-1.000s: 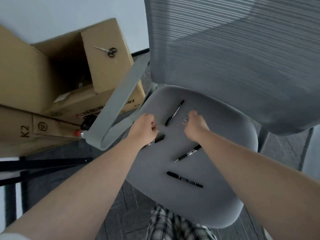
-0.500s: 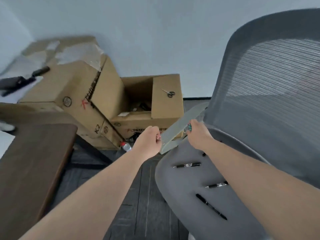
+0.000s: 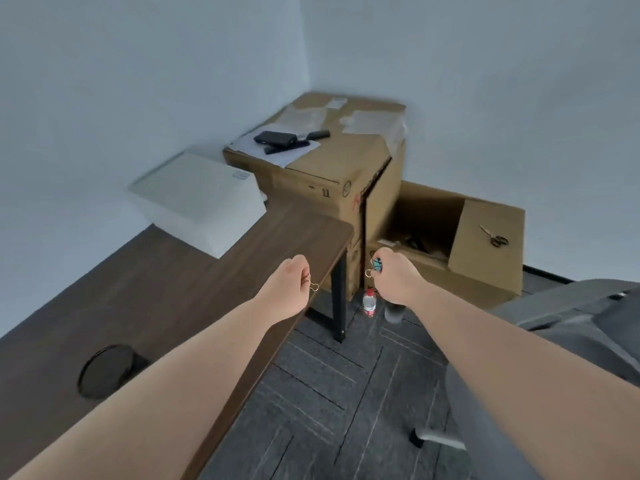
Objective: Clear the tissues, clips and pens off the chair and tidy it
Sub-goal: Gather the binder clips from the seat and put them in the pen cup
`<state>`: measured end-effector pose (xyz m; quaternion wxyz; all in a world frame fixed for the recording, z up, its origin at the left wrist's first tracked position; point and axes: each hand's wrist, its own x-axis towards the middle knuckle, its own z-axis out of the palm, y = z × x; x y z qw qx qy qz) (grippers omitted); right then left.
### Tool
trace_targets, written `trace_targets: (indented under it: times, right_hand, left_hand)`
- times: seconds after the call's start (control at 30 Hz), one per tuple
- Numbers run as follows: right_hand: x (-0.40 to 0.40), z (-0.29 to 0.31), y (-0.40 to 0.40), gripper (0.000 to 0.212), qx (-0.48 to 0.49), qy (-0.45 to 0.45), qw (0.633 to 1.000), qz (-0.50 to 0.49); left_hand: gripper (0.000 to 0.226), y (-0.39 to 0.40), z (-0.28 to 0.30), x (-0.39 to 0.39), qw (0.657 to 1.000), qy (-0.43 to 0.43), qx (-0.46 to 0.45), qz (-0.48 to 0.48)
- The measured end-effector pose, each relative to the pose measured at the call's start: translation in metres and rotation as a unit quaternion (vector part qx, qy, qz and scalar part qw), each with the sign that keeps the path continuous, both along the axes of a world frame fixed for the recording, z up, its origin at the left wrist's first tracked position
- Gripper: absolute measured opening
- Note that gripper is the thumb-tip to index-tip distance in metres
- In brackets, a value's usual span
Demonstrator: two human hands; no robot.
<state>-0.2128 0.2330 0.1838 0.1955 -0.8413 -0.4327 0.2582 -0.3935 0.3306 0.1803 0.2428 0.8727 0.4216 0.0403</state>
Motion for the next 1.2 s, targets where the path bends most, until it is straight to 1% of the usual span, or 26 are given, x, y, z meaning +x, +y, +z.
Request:
trace_targets:
  times: [0.17, 0.3, 0.4, 0.5, 0.67, 0.8, 1.03, 1.2]
  right_hand:
    - [-0.111, 0.009, 0.076, 0.028, 0.000, -0.006, 0.992, 0.128]
    - [-0.197, 0.008, 0.116, 0.034, 0.000, -0.008, 0.973, 0.230]
    - [-0.252, 0.000, 0.136, 0.035, -0.002, -0.006, 0.955, 0.297]
    - [-0.293, -0.010, 0.153, 0.035, -0.010, -0.006, 0.934, 0.357]
    - [-0.340, -0.025, 0.179, 0.035, -0.035, -0.011, 0.899, 0.436]
    - [-0.365, -0.031, 0.197, 0.037, -0.048, -0.022, 0.874, 0.483]
    - [-0.381, -0.042, 0.217, 0.035, -0.071, -0.049, 0.839, 0.537]
    - [-0.382, -0.048, 0.220, 0.034, -0.079, -0.058, 0.830, 0.549]
  left_hand:
    - [0.006, 0.033, 0.009, -0.123, 0.993, -0.020, -0.003, 0.120]
    - [0.005, 0.043, 0.004, -0.212, 0.977, 0.006, -0.024, 0.214]
    - [0.004, 0.043, -0.005, -0.263, 0.957, 0.023, -0.037, 0.286]
    - [0.005, 0.042, -0.012, -0.296, 0.940, 0.041, -0.048, 0.336]
    - [0.007, 0.047, -0.020, -0.322, 0.911, 0.047, -0.072, 0.403]
    - [0.010, 0.053, -0.030, -0.324, 0.898, 0.050, -0.098, 0.427]
    - [0.019, 0.064, -0.041, -0.313, 0.886, 0.059, -0.122, 0.444]
    - [0.025, 0.067, -0.045, -0.311, 0.883, 0.077, -0.139, 0.442]
